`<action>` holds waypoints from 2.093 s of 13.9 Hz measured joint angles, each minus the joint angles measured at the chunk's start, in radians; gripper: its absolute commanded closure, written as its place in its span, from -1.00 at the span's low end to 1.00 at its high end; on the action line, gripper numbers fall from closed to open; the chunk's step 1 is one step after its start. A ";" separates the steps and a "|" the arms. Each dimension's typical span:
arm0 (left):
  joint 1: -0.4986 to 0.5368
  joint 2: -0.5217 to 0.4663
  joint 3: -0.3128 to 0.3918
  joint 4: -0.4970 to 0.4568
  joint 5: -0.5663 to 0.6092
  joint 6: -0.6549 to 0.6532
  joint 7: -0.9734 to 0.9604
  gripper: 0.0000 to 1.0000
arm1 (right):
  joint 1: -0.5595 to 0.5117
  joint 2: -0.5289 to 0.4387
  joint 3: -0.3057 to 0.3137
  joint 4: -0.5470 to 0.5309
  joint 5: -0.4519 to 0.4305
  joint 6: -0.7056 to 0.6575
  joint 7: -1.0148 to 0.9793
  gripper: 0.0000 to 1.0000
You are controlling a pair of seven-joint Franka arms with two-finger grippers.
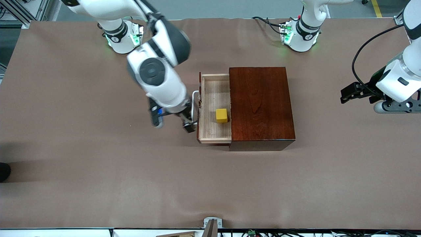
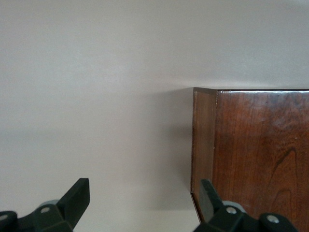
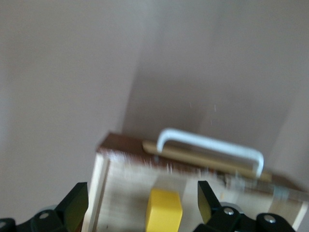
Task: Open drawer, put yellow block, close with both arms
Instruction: 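Open the right gripper to drop the cube and withdraw it, then move the left gripper to the drawer front while the right gripper returns to rest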
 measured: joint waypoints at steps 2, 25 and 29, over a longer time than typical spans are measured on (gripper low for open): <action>-0.003 0.000 -0.002 0.000 0.000 0.001 -0.003 -1.00 | -0.075 -0.035 -0.001 -0.050 0.000 -0.003 -0.183 -1.00; -0.064 0.026 -0.506 0.034 -0.001 0.106 -0.052 -1.00 | -0.428 -0.437 -0.292 -0.318 0.000 -0.166 -1.808 -1.00; -0.240 0.172 -0.516 0.086 0.137 0.201 0.006 -1.00 | -0.456 -0.501 -0.264 -0.317 -0.005 -0.240 -1.879 -1.00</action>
